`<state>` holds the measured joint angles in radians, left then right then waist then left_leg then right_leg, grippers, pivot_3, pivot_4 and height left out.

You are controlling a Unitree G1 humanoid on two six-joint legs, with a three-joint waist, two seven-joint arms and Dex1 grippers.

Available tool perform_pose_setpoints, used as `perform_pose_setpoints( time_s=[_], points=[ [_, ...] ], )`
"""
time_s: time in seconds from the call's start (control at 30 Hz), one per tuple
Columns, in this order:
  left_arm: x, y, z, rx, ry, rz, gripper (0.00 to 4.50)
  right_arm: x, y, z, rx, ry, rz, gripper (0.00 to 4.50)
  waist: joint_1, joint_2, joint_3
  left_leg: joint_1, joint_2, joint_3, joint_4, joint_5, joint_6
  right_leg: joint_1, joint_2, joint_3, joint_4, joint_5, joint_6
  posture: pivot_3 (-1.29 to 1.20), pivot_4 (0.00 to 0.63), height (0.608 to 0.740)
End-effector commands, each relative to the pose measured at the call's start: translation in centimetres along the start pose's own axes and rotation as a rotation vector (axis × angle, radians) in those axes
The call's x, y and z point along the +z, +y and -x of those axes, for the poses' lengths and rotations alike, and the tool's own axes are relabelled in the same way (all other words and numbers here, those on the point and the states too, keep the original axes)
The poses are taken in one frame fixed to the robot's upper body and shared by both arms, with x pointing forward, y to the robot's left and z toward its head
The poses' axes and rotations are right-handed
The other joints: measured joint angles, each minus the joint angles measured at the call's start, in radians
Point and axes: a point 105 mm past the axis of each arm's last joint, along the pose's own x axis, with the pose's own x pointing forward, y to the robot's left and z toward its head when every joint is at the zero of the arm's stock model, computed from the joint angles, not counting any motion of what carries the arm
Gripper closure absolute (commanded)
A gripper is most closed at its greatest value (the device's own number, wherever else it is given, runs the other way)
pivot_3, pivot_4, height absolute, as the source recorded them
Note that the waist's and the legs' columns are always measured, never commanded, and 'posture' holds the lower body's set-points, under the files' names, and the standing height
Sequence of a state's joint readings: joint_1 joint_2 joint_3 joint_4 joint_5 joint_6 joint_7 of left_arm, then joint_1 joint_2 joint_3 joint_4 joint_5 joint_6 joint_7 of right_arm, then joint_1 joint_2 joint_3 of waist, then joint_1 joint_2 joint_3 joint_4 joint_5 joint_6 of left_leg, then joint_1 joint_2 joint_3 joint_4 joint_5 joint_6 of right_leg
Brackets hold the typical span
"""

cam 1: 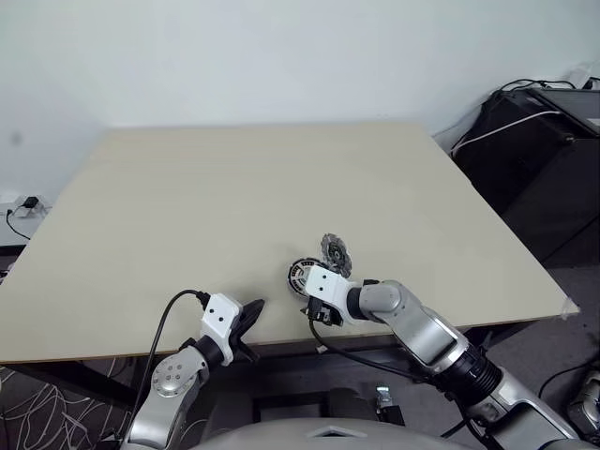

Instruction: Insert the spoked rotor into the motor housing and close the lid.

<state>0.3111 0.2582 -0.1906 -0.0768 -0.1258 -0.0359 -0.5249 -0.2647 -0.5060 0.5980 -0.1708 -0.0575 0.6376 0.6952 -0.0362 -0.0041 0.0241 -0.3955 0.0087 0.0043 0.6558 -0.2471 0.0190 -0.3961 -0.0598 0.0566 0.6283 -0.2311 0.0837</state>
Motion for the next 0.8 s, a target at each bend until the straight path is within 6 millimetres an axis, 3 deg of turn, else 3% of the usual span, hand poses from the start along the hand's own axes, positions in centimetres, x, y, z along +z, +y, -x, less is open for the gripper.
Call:
perform_pose_setpoints(
  time_s=[0.03,0.13,0.17,0.8],
  points=[
    [0.4,0.3,-0.1,-0.001,-0.028,-0.016,4.5,0.2,-1.0,0.3,-0.032,0.0,0.011,3.41,0.001,0.0,0.0,0.0,0.0,0.0,0.0,0.0,0.0,0.0,0.0,0.0,0.0,0.0,0.0,0.0,0.0,0.74],
    [0.1,0.4,-0.1,-0.001,-0.026,-0.016,4.5,0.6,-1.0,0.4,-0.034,-0.011,0.012,4.32,0.002,0.0,0.0,0.0,0.0,0.0,0.0,0.0,0.0,0.0,0.0,0.0,0.0,0.0,0.0,0.0,0.0,0.74],
    [0.1,0.4,-0.1,-0.001,-0.027,-0.017,4.5,0.7,-1.0,0.4,-0.035,-0.013,0.012,4.4,0.001,0.0,0.0,0.0,0.0,0.0,0.0,0.0,0.0,0.0,0.0,0.0,0.0,0.0,0.0,0.0,0.0,0.74],
    [0.7,0.0,-0.3,-0.005,-0.034,-0.02,4.5,5.6,-0.4,-1.9,-0.027,-0.131,-0.07,4.4,-0.002,0.0,0.0,-0.001,0.001,0.0,0.0,0.0,0.0,-0.001,0.001,0.0,0.001,0.002,-0.004,0.0,0.0,0.74]
  ],
)
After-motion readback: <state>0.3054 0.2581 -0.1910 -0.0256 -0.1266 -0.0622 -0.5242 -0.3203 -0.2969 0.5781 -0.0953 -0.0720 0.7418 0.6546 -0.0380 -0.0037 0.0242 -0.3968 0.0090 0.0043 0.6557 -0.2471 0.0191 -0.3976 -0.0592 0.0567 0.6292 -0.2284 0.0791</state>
